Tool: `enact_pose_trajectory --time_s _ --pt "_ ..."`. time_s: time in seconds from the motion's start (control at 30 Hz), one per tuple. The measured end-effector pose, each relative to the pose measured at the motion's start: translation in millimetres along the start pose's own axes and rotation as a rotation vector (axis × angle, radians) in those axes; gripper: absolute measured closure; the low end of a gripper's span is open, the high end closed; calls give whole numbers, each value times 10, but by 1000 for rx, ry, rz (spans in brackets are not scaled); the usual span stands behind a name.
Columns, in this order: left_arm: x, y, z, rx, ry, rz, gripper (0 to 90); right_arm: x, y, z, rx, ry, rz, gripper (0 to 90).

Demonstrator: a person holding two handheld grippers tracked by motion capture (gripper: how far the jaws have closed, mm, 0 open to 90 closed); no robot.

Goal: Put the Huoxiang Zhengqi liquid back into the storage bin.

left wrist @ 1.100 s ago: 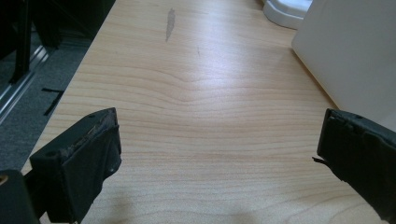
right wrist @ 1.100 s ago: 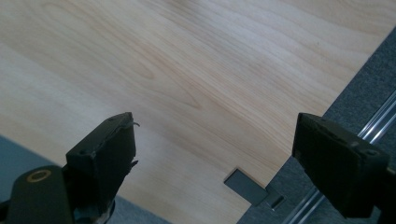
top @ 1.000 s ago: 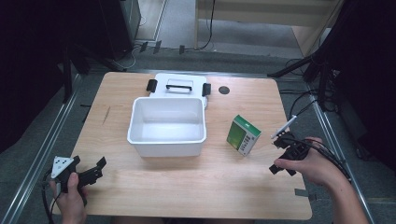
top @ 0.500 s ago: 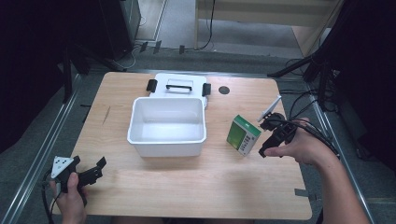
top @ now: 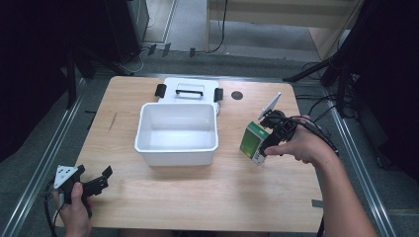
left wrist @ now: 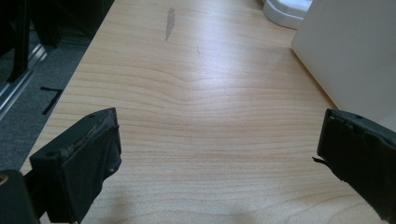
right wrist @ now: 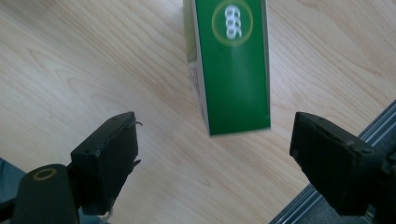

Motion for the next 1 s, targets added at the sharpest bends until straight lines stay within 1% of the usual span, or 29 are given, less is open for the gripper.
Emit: enact_pose_trajectory --time_s 0.13,0.27,0.3,0.37,0.4,0.43,0.5,0.57,0.67,0.7,0.73,0.77,0.8,0.83,0.87,0.97,1.0 --pt "0 0 0 0 0 0 1 12 118 -34 19 4 -9 157" --pt "0 1 -1 1 0 1 1 13 219 -68 29 5 -21 201" --pt "-1 0 -1 0 0 1 1 11 244 -75 30 7 -25 225" --pt "-1 1 -1 1 -1 1 2 19 283 -96 41 14 -14 276" --pt "-1 0 -1 0 0 1 1 12 292 -99 36 19 -24 302" --pt "-1 0 -2 0 0 1 1 22 311 -114 36 23 -19 327" --pt "-1 0 -2 -1 0 0 1 32 339 -137 33 34 -26 367" --pt "-1 0 -3 -1 0 0 1 48 366 -154 35 29 -32 410" --pt "-2 0 -3 -3 0 0 1 80 408 -166 56 16 -43 512" --pt "-2 0 -3 -3 0 1 2 86 421 -168 64 25 -41 556" --pt "-2 0 -3 -3 0 1 1 89 426 -168 67 21 -35 574" --pt "-2 0 -4 -3 0 1 1 86 426 -163 65 16 -34 610" --pt "-2 0 -4 -3 0 1 1 81 431 -155 74 24 -20 635" --pt "-2 0 -4 -3 0 1 1 75 439 -147 86 43 -18 641" --pt "-2 0 -4 -3 0 1 1 73 438 -146 87 41 -10 643" --pt "-3 0 -4 -6 0 1 1 42 428 -141 88 17 34 646" --pt "-3 0 -4 -6 1 1 1 41 424 -137 90 1 62 647"
Point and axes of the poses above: each handheld gripper's, and its own axes: z roughly backward along the jaws, y roughly out of its top, x roughly to its right, the point moved 5 cm from there along -z, roughly forward along the jaws, and after that the axes turned 7 degrees about -x, right-handed, at the moved point
